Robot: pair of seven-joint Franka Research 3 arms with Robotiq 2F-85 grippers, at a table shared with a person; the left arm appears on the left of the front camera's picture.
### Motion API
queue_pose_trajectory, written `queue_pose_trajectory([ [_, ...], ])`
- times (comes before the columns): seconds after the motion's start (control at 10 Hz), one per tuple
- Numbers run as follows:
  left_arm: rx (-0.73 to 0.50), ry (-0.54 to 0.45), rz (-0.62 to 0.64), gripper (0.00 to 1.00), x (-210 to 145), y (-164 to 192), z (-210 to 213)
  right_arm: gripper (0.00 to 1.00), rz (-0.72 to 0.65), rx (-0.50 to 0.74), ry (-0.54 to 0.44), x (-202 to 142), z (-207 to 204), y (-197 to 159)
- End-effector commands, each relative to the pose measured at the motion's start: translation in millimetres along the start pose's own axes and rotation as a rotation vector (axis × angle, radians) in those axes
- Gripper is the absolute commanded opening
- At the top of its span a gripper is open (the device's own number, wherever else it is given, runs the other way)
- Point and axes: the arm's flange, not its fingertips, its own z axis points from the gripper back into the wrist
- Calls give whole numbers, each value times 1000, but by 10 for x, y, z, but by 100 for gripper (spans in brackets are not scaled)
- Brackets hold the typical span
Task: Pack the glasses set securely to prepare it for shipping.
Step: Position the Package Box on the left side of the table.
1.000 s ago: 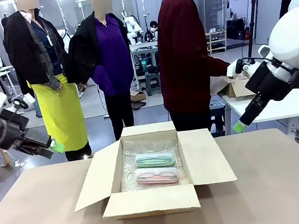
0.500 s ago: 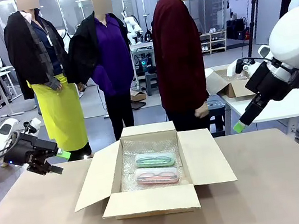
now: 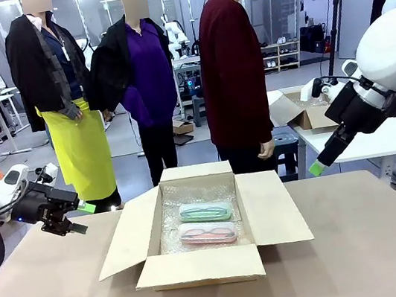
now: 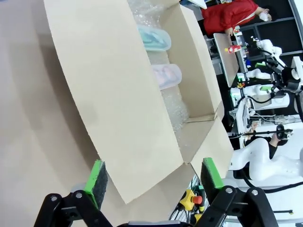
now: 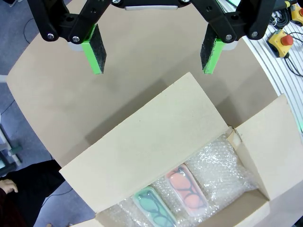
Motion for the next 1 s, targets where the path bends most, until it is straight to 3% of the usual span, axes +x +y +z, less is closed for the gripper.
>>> queue_pose_trajectory([
  [0.0, -89, 59, 35, 100, 76, 14, 63, 100, -19, -5, 9, 23, 8, 38],
  [0.1, -150, 90, 47, 100, 122, 166, 54, 100, -19, -5, 9, 23, 8, 38],
  [0.7, -291, 18, 90, 100, 148, 943, -169, 100, -19, -5, 9, 23, 8, 38],
  [0.9, -401, 25, 155, 100, 146, 1173, -305, 100, -19, -5, 9, 23, 8, 38],
])
